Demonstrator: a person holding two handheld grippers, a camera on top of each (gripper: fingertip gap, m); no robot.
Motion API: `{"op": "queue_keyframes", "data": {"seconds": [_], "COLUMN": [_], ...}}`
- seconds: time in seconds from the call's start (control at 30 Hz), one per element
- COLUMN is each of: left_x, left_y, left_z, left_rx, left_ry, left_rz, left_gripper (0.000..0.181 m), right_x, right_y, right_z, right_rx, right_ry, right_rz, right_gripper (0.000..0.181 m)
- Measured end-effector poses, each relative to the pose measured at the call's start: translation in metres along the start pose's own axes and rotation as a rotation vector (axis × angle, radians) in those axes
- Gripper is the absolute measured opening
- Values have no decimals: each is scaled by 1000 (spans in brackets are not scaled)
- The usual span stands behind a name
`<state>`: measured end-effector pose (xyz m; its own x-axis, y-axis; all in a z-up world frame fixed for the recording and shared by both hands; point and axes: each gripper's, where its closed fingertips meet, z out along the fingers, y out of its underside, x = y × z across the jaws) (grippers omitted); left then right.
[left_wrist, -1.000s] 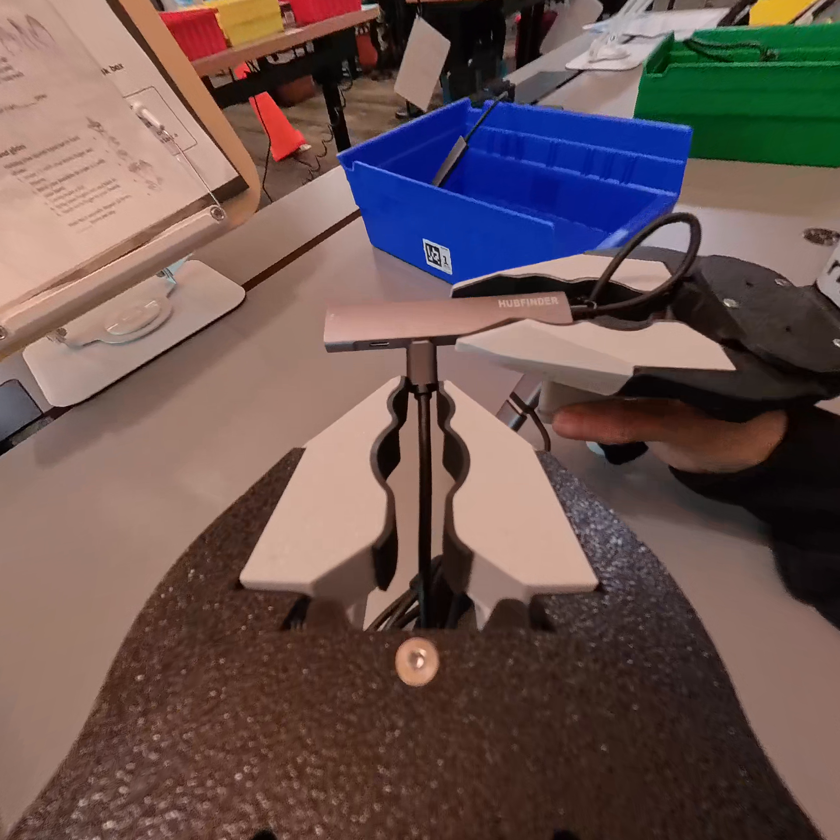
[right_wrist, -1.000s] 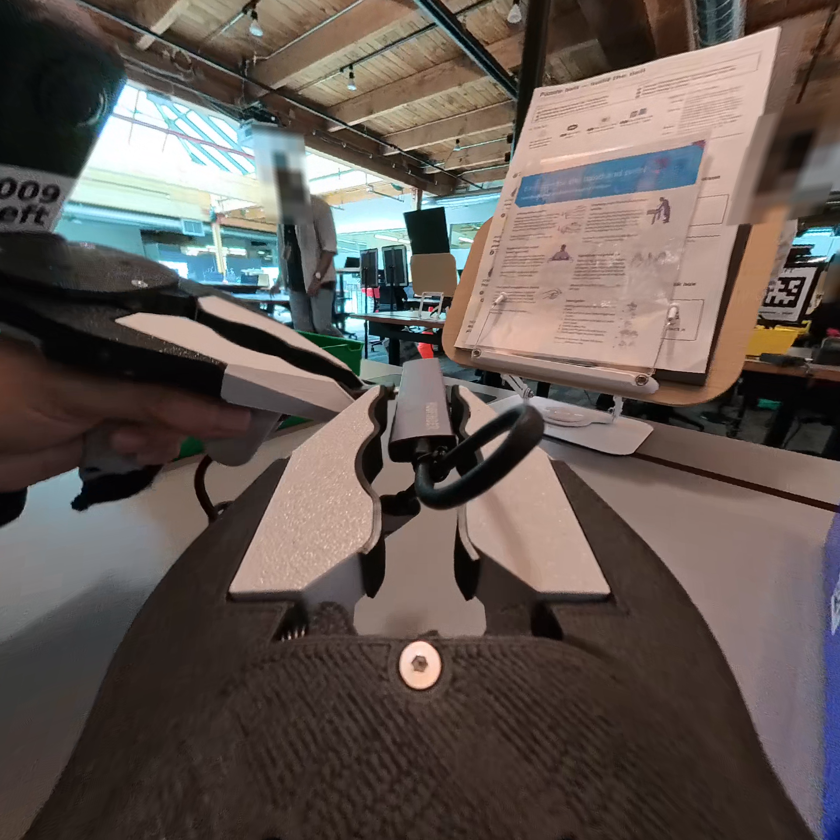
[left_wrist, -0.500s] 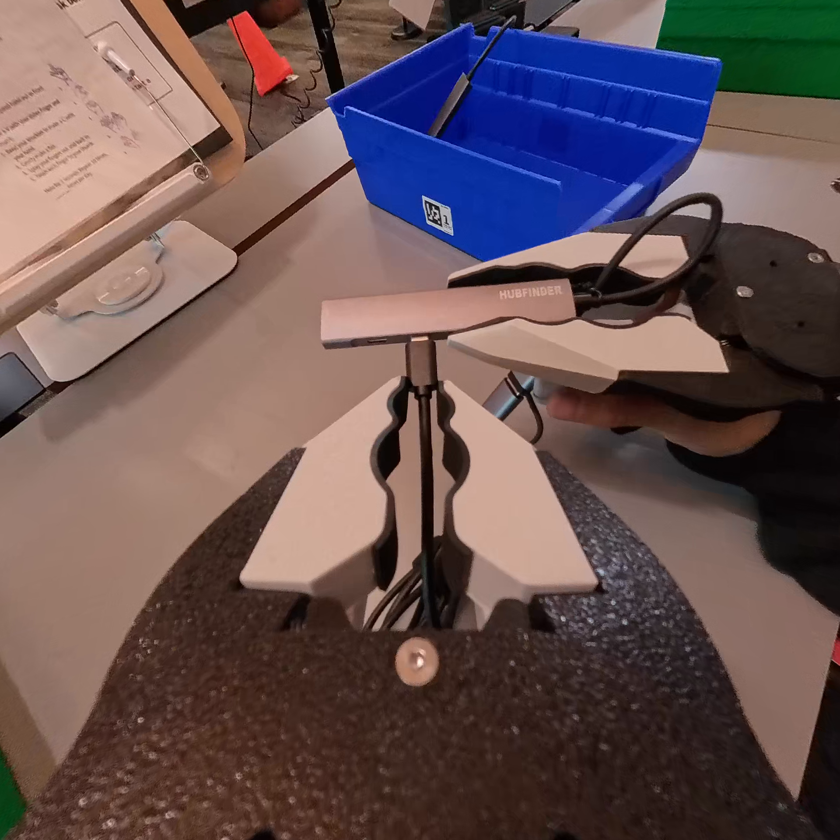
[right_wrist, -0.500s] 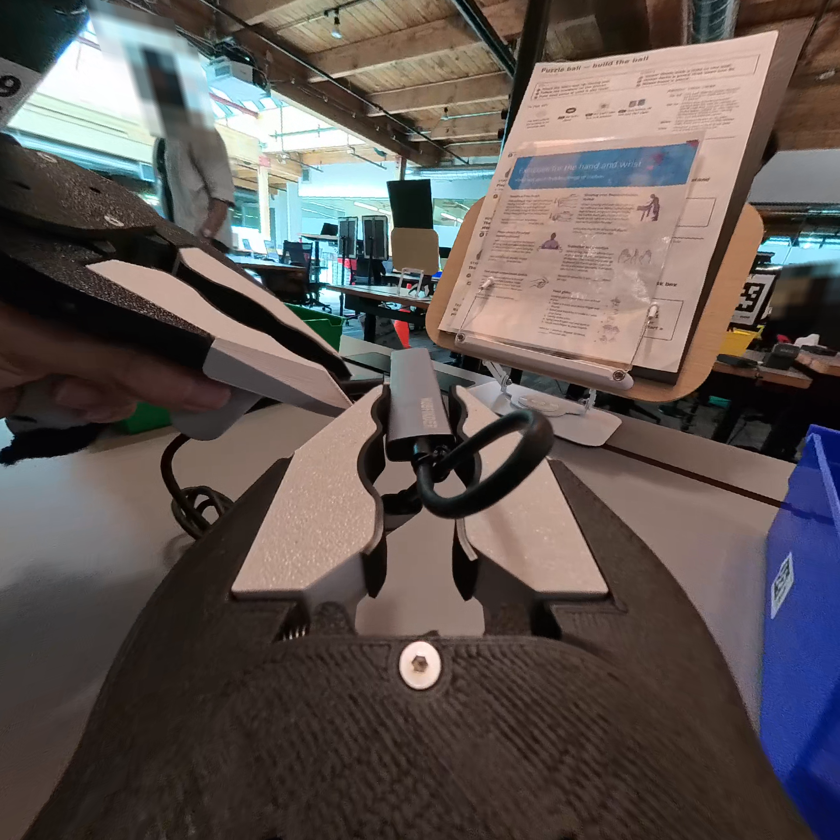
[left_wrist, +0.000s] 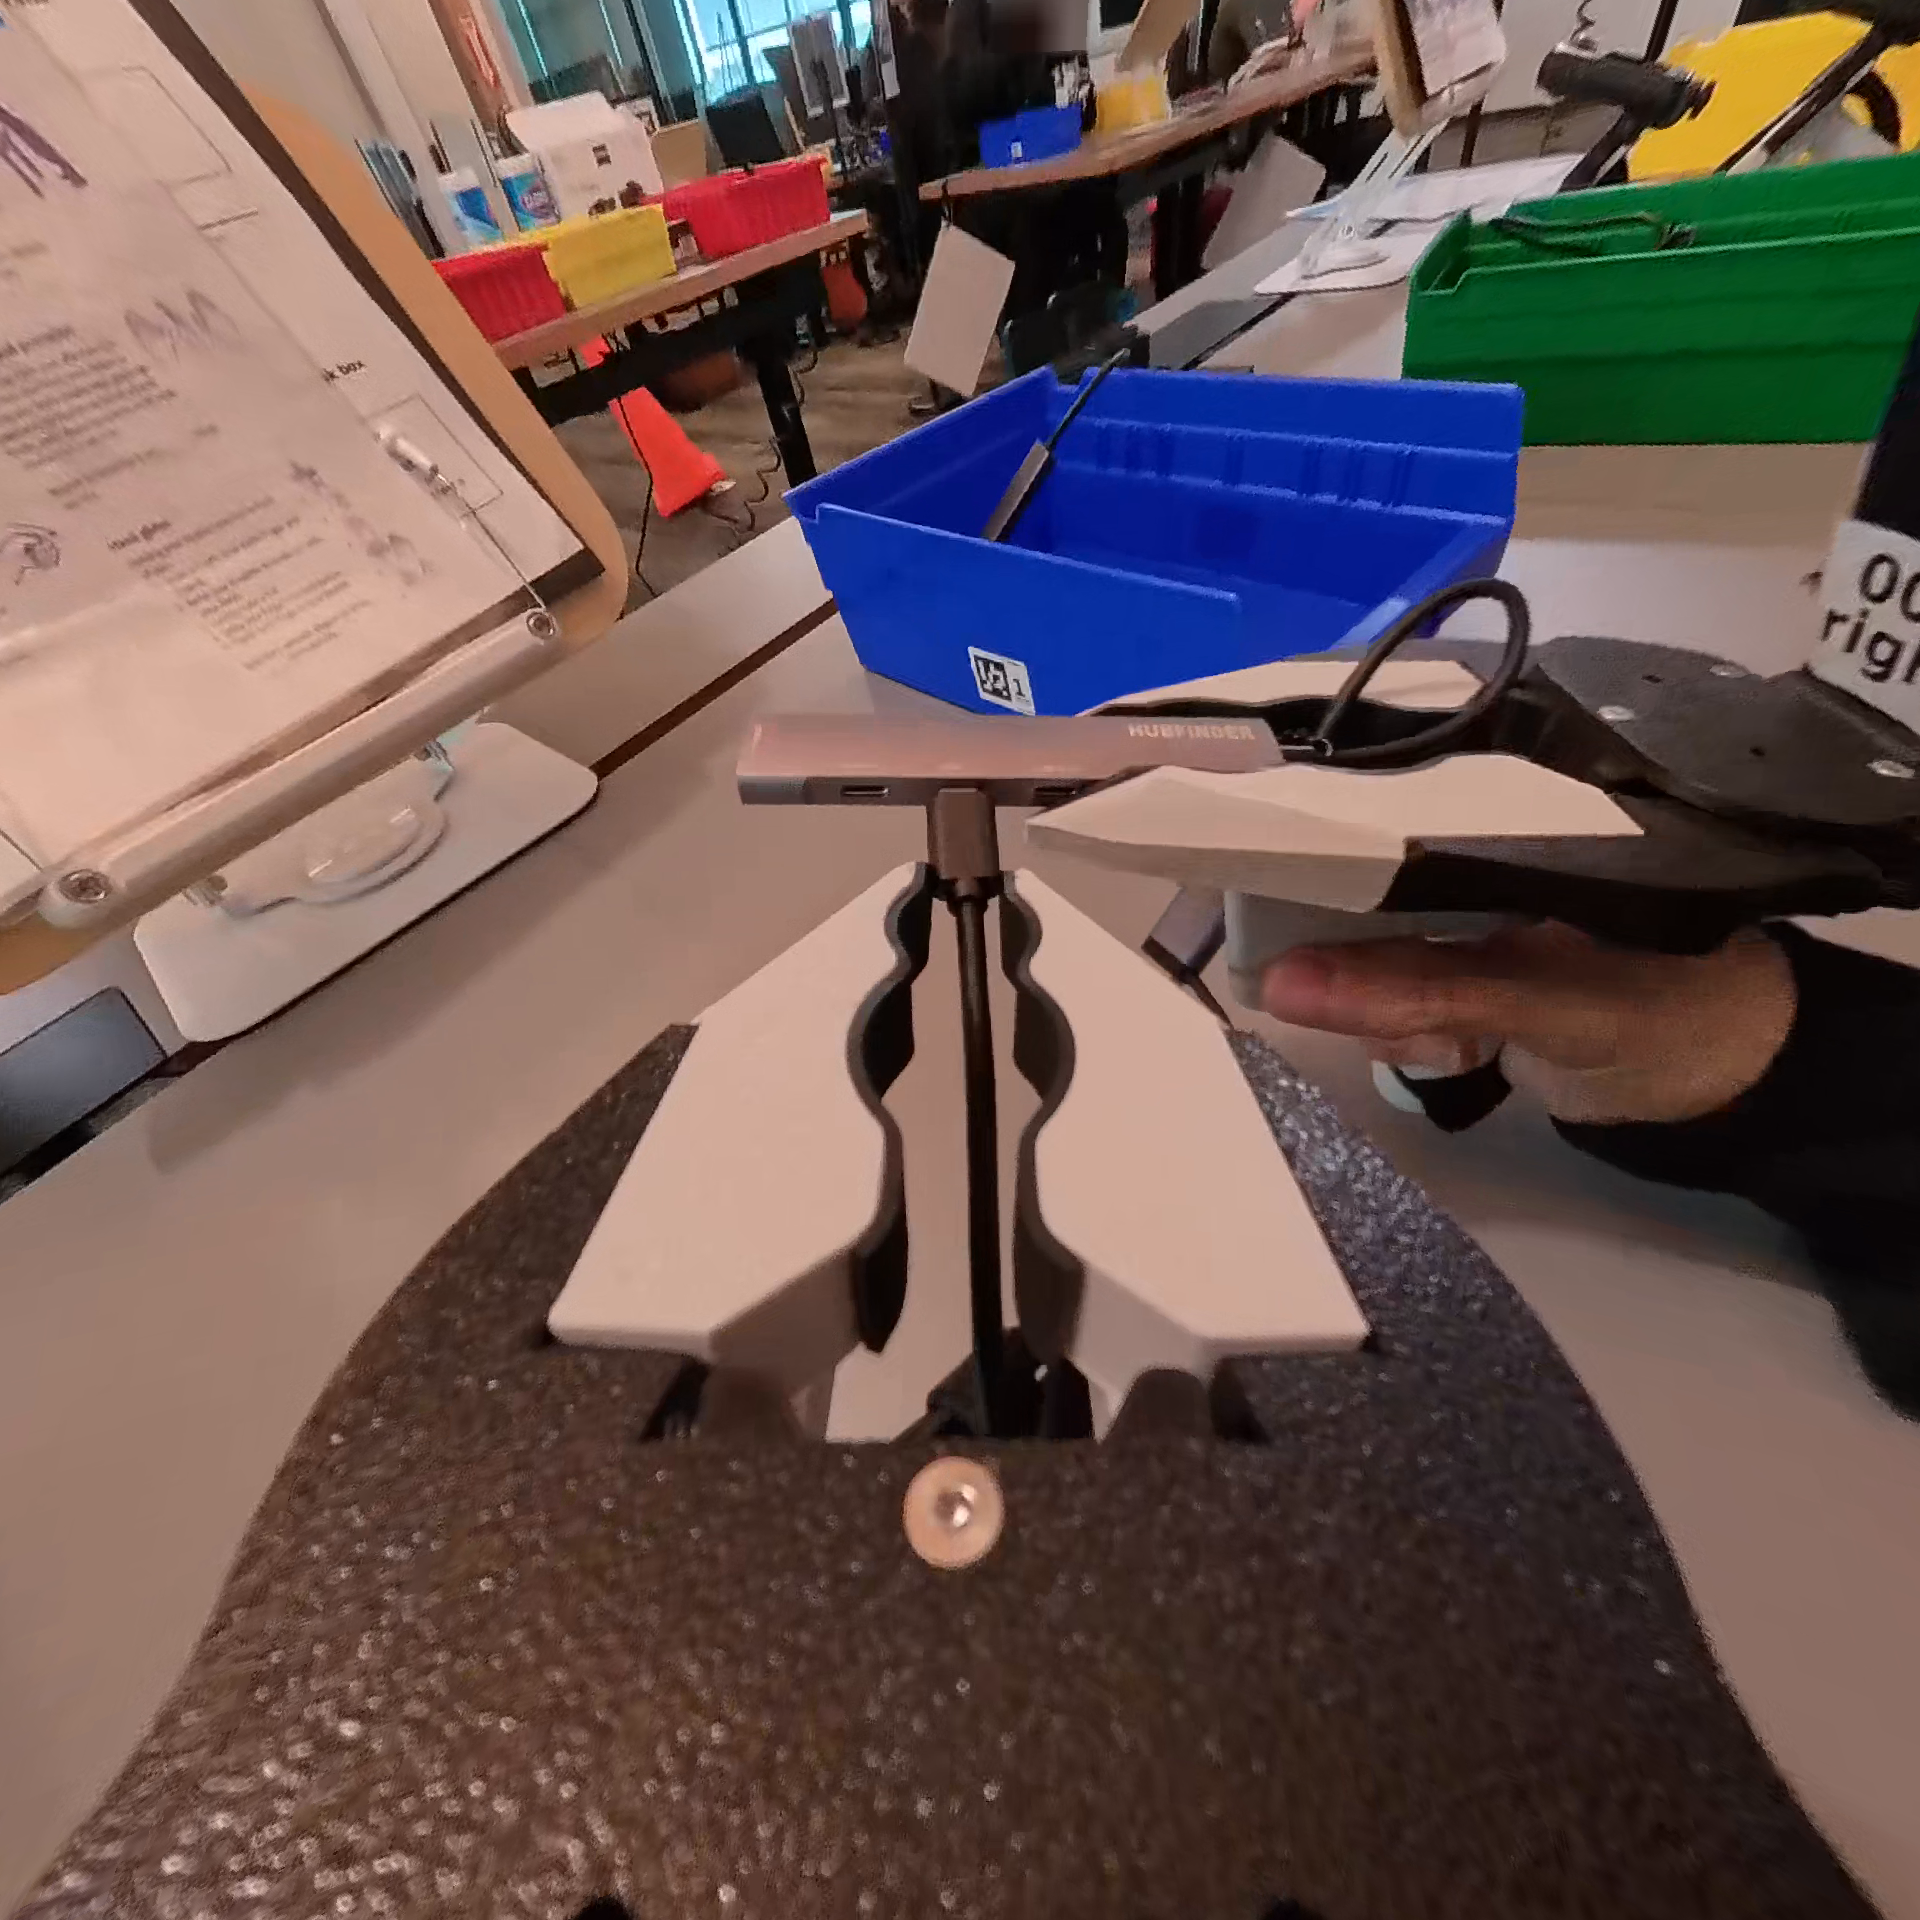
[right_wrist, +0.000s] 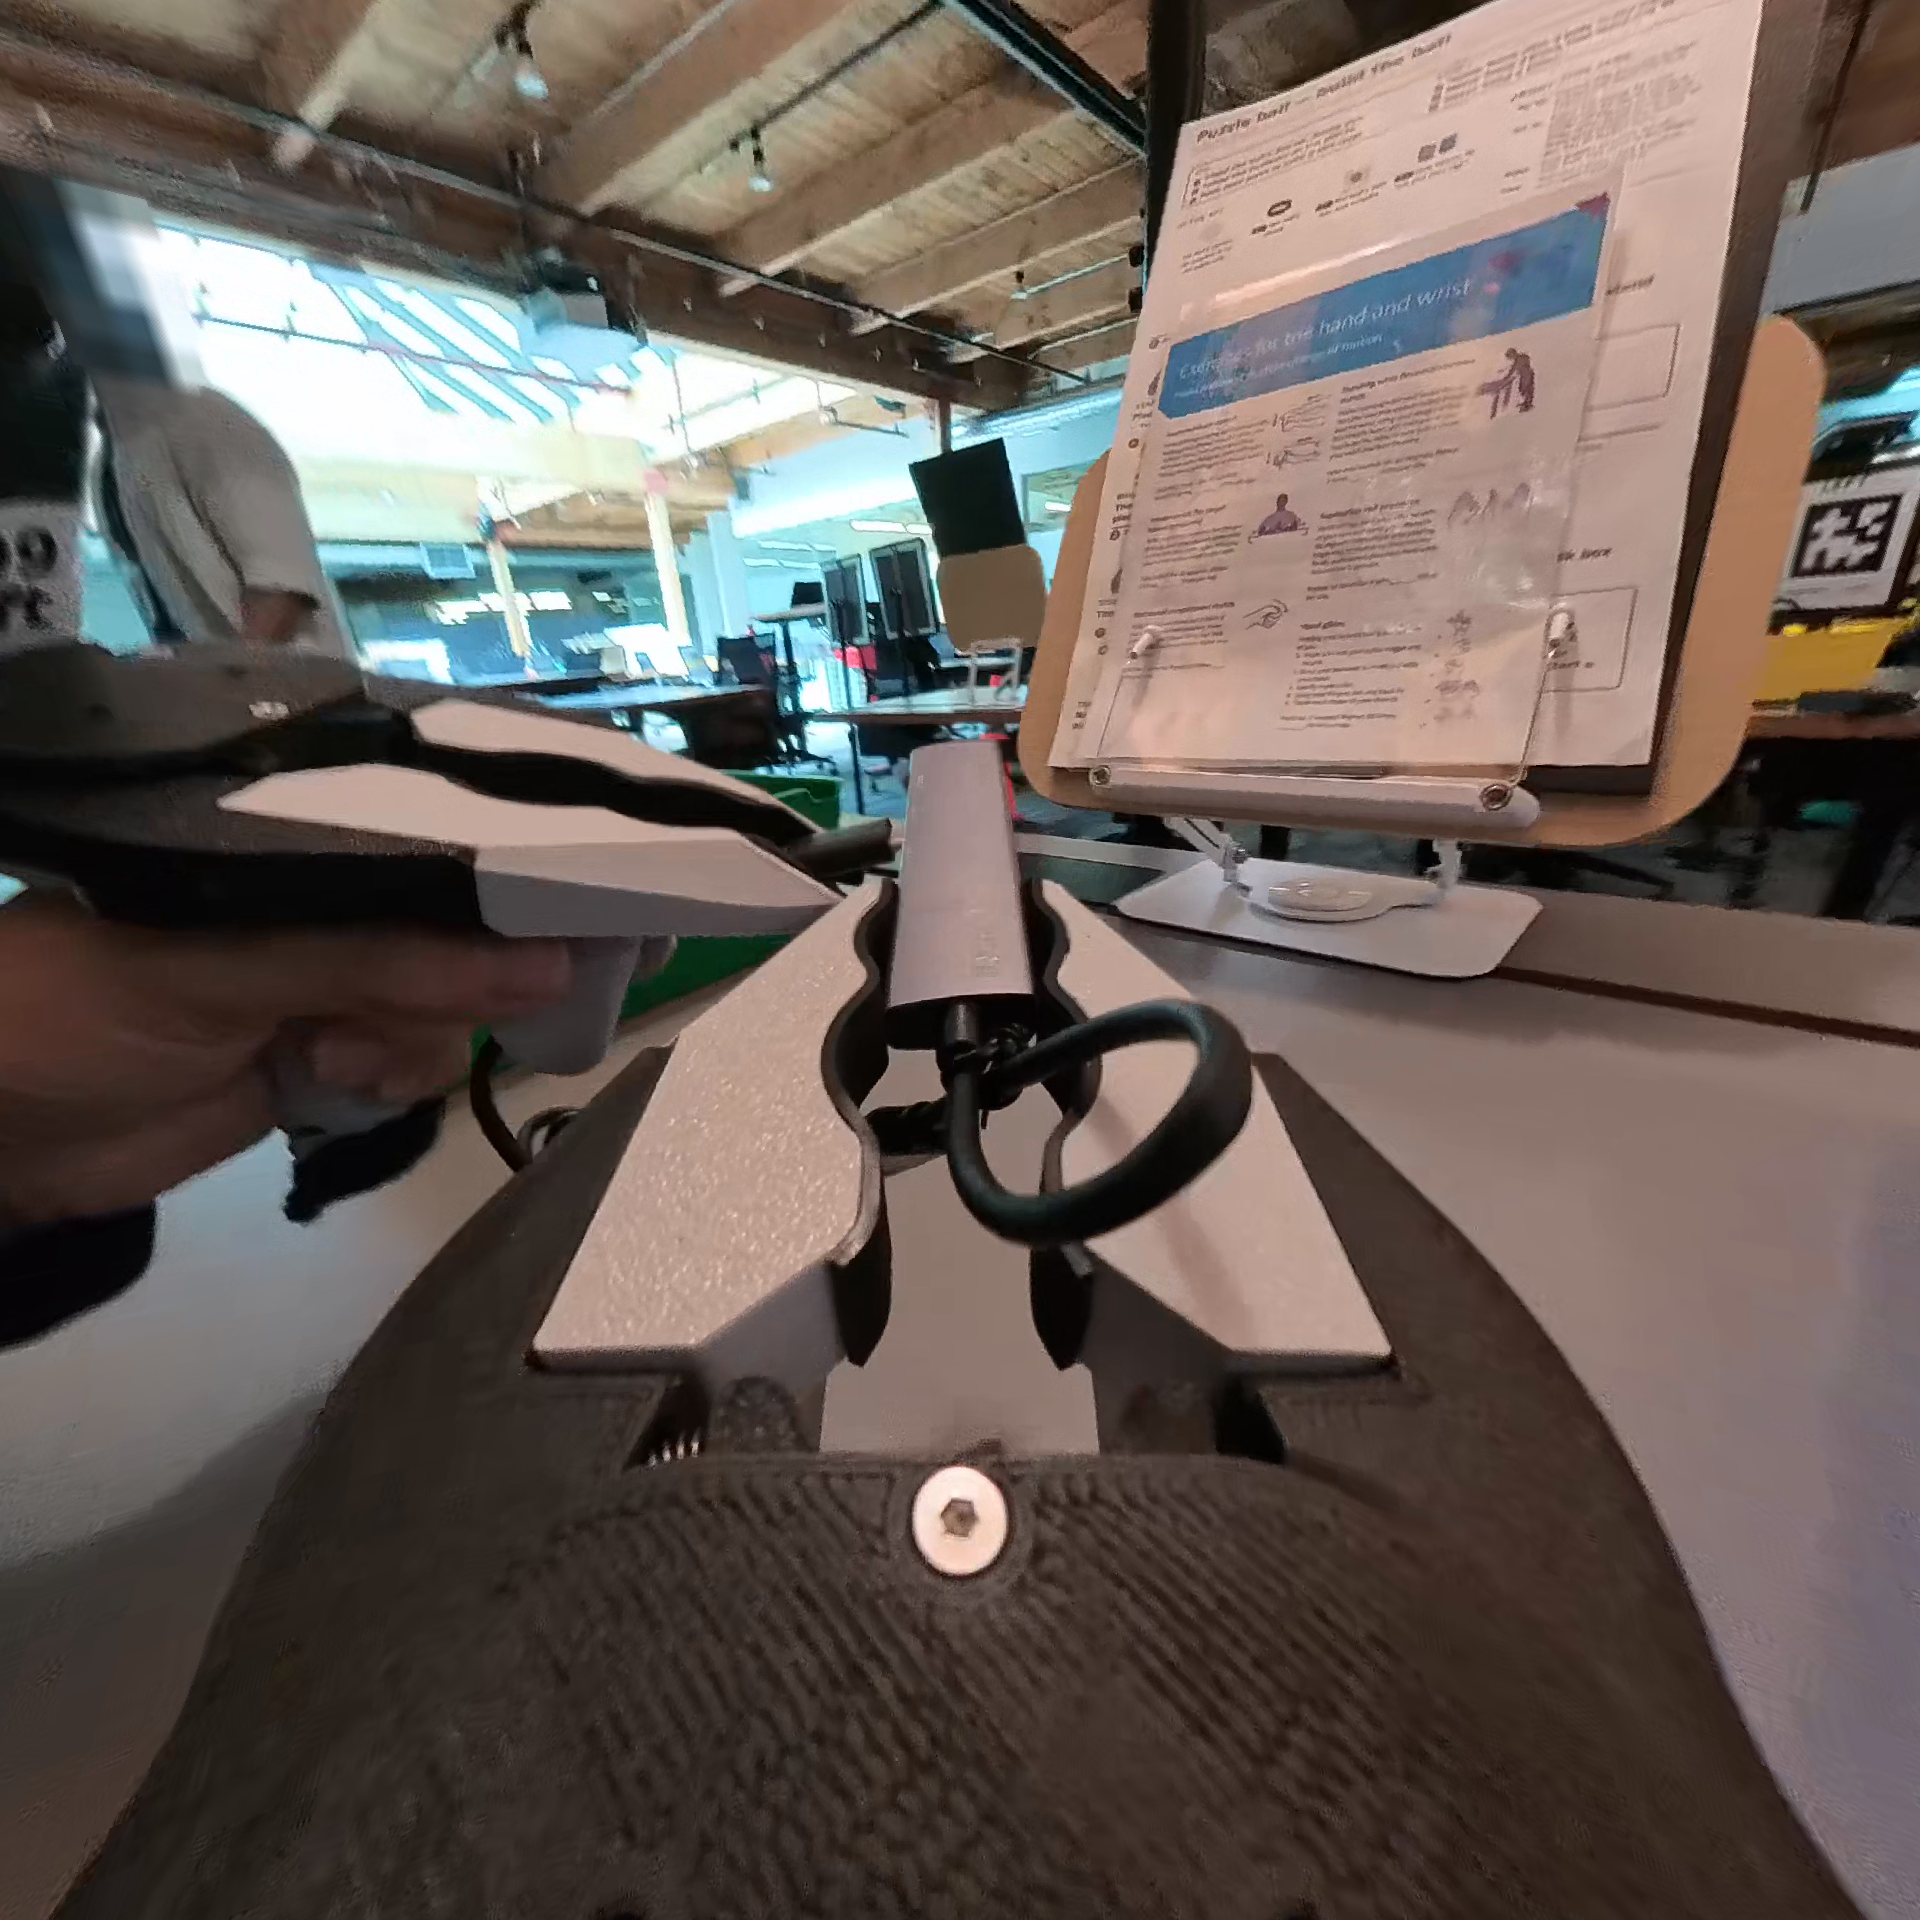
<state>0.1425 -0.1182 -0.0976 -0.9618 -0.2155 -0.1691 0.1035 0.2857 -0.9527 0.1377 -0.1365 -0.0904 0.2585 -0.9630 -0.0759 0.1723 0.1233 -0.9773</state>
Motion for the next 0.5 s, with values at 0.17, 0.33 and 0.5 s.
{"op": "queue_keyframes", "data": {"seconds": [0.17,0.33,0.5], "left_x": [2,1,-1], "left_y": [12,18,25], "left_z": [2,0,-1], "left_rx": [-73,-126,-204], "left_ry": [33,58,72], "left_rz": [-144,-224,-239], "left_gripper": [10,10,10], "right_x": [0,-2,-4], "right_y": [-1,2,8], "right_z": [0,-1,2], "right_rx": [19,10,-35], "right_ry": [22,4,9], "right_rz": [-92,-187,-246], "right_gripper": [23,23,22]}}
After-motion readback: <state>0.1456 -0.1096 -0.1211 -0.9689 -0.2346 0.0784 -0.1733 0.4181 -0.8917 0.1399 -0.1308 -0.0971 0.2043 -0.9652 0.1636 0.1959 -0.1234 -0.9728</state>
